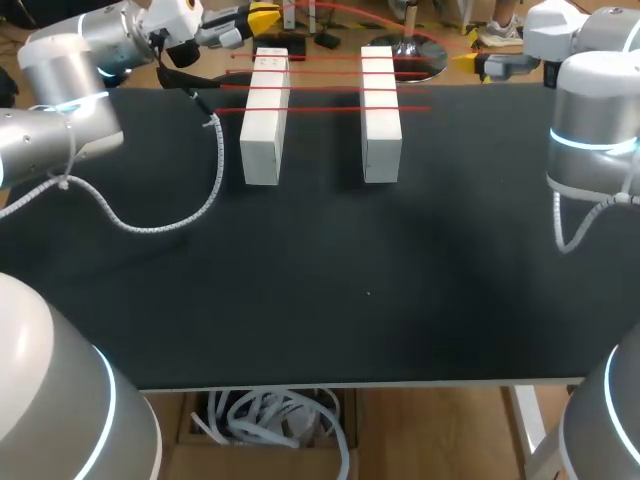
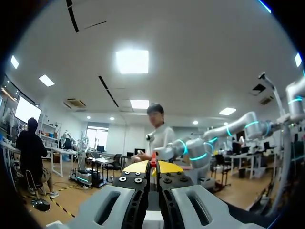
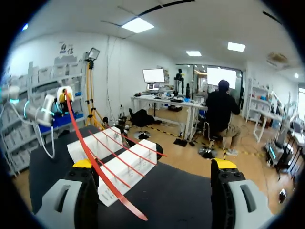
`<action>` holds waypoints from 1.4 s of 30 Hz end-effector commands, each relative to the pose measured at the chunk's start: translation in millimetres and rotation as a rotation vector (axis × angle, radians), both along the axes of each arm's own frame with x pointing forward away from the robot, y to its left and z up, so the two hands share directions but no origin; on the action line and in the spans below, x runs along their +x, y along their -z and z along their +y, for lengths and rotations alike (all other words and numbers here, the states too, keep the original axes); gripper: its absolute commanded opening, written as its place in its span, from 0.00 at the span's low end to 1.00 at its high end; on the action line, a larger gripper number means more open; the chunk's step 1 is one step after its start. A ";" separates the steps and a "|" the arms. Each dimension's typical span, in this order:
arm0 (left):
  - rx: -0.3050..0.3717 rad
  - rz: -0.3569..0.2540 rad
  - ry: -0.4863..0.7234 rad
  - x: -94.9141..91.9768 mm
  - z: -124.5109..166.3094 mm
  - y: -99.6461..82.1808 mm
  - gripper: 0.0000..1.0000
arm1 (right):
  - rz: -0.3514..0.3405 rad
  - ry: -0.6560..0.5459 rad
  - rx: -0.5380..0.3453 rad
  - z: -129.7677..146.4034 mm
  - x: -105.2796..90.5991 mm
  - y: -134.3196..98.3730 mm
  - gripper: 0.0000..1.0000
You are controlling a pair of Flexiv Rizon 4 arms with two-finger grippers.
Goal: Grab the tape and strap the tape.
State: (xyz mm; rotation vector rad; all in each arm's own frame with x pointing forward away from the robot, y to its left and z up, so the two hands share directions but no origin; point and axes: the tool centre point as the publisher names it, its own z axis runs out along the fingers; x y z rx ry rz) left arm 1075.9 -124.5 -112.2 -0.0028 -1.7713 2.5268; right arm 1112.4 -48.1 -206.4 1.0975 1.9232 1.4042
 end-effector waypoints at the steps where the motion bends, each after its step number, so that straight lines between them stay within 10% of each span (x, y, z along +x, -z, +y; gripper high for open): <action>1: -0.001 -0.001 0.003 1.3 0.2 0.9 0.00 | 0.161 0.043 0.037 12.0 -20.4 -11.9 1.00; 10: -0.001 -0.001 0.003 1.3 0.2 0.9 0.00 | 0.376 0.126 0.242 18.9 -44.3 -20.3 1.00; 20: -0.001 -0.001 0.003 1.3 0.2 0.9 0.00 | 0.380 0.256 0.333 5.5 -57.3 -25.2 1.00; 23: -0.001 -0.001 0.003 1.3 0.2 0.9 0.00 | 0.426 0.219 0.506 15.5 -60.8 -21.0 1.00; 26: -0.001 -0.001 0.003 1.3 0.2 0.9 0.00 | 0.327 0.163 0.677 23.4 -66.7 -25.7 1.00; 29: -0.001 -0.001 0.003 1.3 0.2 0.9 0.00 | 0.177 0.041 0.533 26.8 -68.7 -28.0 1.00; 42: -0.001 -0.001 0.003 1.3 0.2 0.9 0.00 | 0.177 0.041 0.533 26.8 -68.7 -28.0 1.00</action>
